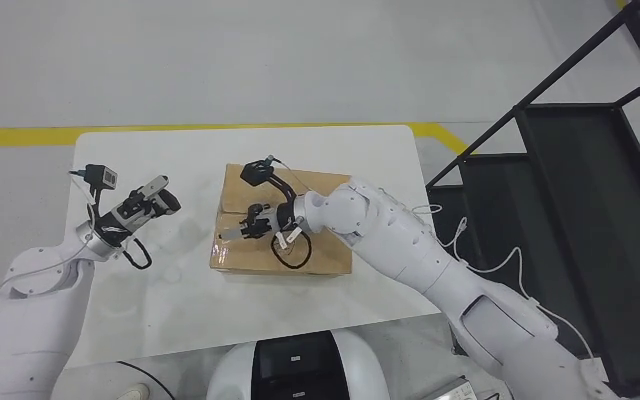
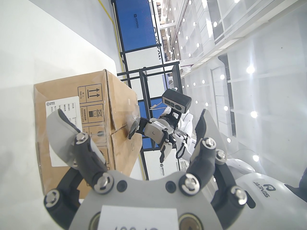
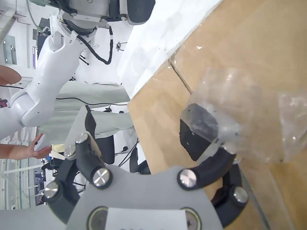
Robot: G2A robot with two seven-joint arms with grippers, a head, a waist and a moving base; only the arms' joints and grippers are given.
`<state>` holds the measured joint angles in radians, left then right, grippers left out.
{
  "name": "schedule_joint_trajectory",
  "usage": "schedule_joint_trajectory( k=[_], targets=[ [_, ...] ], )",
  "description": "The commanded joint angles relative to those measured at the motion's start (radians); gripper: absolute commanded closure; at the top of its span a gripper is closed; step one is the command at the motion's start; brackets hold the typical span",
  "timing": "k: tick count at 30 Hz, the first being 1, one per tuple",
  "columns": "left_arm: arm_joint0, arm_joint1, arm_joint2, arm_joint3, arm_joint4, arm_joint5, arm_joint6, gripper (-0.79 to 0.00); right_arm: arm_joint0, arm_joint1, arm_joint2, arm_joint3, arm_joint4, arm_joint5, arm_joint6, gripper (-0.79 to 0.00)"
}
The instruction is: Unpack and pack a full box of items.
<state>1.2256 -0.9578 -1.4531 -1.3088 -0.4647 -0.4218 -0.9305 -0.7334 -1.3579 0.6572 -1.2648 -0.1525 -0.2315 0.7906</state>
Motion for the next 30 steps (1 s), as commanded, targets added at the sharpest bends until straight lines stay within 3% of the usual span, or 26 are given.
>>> schedule_joint_trajectory(
  k=[1, 7, 17, 24, 30],
  targets=[
    [0.006, 0.001, -0.005, -0.006, 0.002, 0.002, 0.003, -0.785, 0.011, -0.012, -0.014, 0.012, 0.007, -0.017, -0.017, -0.785],
    [0.014, 0.001, -0.011, -0.020, 0.005, 0.010, 0.005, -0.785, -0.013, -0.010, 0.022, -0.017, 0.042, -0.050, -0.040, -0.785],
    [-0.003, -0.004, 0.008, -0.021, 0.012, 0.019, -0.002, -0.785, -0.096, 0.030, 0.130, -0.104, -0.005, 0.064, -0.031, -0.785],
    [0.006, -0.003, -0.005, -0.021, 0.010, 0.014, 0.000, -0.785, -0.025, -0.016, 0.047, -0.008, 0.007, 0.059, -0.071, -0.785],
    [0.023, -0.001, -0.022, -0.032, 0.012, 0.016, 0.009, -0.785, 0.036, -0.062, -0.020, 0.093, 0.030, -0.026, -0.097, -0.785]
  ],
)
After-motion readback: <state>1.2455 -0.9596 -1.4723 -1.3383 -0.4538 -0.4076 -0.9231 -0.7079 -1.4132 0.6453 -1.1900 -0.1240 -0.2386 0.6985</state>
